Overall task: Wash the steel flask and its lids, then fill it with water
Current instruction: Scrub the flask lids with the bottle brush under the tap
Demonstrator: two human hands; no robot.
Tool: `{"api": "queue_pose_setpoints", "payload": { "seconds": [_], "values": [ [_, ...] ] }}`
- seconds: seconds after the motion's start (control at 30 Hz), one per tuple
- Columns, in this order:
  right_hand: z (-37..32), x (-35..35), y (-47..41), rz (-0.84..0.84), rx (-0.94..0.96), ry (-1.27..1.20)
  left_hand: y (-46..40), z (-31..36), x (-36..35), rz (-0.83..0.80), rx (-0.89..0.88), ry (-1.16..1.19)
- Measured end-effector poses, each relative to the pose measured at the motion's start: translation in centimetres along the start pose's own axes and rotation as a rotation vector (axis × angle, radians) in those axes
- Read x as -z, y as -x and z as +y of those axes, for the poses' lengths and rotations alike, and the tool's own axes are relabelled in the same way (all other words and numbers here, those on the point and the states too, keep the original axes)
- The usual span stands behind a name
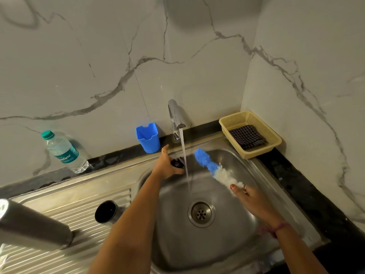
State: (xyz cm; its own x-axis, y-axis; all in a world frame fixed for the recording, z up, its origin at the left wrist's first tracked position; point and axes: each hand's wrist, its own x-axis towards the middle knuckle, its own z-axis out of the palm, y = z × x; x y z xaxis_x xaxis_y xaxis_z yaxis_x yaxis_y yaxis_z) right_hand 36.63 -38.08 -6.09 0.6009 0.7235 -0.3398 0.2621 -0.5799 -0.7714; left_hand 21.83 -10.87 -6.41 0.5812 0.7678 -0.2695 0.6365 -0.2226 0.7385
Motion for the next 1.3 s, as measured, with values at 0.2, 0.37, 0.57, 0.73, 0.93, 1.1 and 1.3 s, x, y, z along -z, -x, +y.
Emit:
{"api": "queue_pose_setpoints", "payload": {
  "seconds": [0.2, 0.37, 0.57, 0.73, 0.93, 1.1, 1.3],
  "values": [
    [-0.8, 0.6, -0.4, -0.050, 0.012, 0.011, 2.0, -2.8, -3.7, -0.024, 0.207, 0.714],
    [-2.3, -1.4, 0.9, -0.048, 0.076, 0.160, 3.1, -2.5, -6.0, 0.008, 0.247, 0.994],
    [-3.9, -1.4, 1.3, 0.088, 0.225, 0.503, 3.6, -2.5, -5.9, 0.042, 0.250, 1.016],
    [-4.6, -0.9, 1.8, 0.101, 0.364, 0.688, 3.5, -2.1, -5.1, 0.121, 0.331, 1.174],
    [-4.1, -1.3, 2.6, 0.111, 0.381, 0.716, 3.6, -0.7, -5.7, 0.188, 0.388, 1.165],
    [-5.7, -2.2, 2.5, 0.140, 0.383, 0.799, 3.7, 0.4, -6.6, 0.209, 0.388, 1.255],
    [-7.9, -1.9, 2.3, 0.152, 0.395, 0.926, 3.5, 1.2, -6.9, 0.280, 0.389, 1.263]
  ]
}}
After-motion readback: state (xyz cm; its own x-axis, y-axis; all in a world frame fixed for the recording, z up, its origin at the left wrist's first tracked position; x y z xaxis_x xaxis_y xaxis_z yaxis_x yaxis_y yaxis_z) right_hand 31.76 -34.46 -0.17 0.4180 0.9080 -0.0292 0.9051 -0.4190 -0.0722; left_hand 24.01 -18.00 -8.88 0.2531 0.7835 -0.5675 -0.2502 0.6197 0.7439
